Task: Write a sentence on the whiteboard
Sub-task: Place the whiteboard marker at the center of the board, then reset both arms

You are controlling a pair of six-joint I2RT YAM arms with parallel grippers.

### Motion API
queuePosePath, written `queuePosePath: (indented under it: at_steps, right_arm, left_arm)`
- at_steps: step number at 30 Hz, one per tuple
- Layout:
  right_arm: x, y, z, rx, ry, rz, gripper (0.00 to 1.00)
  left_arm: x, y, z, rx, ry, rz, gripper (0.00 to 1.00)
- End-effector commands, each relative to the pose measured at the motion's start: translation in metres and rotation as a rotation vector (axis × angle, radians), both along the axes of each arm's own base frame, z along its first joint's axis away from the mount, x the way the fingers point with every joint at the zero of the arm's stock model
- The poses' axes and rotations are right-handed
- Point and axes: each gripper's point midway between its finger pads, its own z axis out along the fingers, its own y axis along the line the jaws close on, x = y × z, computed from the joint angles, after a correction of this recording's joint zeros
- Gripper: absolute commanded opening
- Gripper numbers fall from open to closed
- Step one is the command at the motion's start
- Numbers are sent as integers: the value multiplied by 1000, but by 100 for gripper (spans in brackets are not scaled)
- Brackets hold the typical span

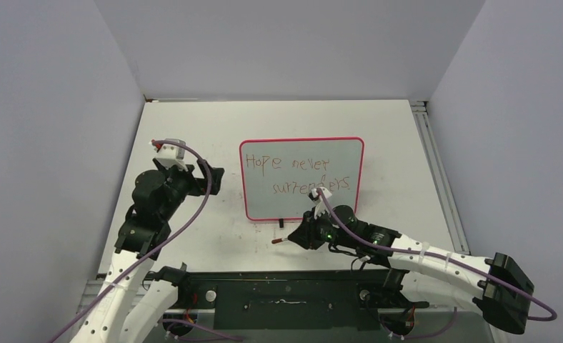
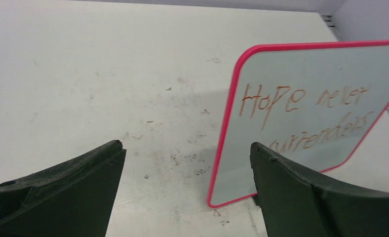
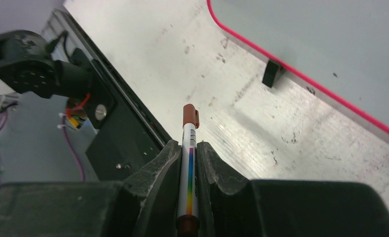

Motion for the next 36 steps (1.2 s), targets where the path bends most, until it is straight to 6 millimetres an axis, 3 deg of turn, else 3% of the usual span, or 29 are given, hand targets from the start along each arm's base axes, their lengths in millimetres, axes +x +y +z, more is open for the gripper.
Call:
queuePosePath:
  at_steps: [1, 9, 12, 22, 25, 29, 32, 36]
  right_arm:
    - [12, -6, -24, -62, 7, -100, 7]
    - [10, -18, -60, -149, 109, -146, 12]
    - [13, -31, -72, -219, 136, -196, 18]
    - [30, -50, -57, -322, 76, -282, 66]
    - [36, -55, -42, -343, 41, -295, 77]
    - [52, -62, -3, -332, -45, -334, 97]
    - [74, -73, 34, -307, -123, -383, 90]
    - [113, -91, 90, -251, -232, -459, 90]
  left_arm:
    - [8, 34, -17, 115, -17, 152, 97]
    - [9, 32, -18, 108, -15, 139, 97]
    - [8, 32, -18, 106, -14, 138, 98]
    - [8, 34, -14, 72, -27, 153, 97]
    - [9, 37, -13, 68, -29, 164, 96]
    - [10, 39, -12, 66, -32, 171, 96]
    - [11, 43, -11, 68, -35, 192, 96]
    - [12, 54, -8, 65, -37, 257, 96]
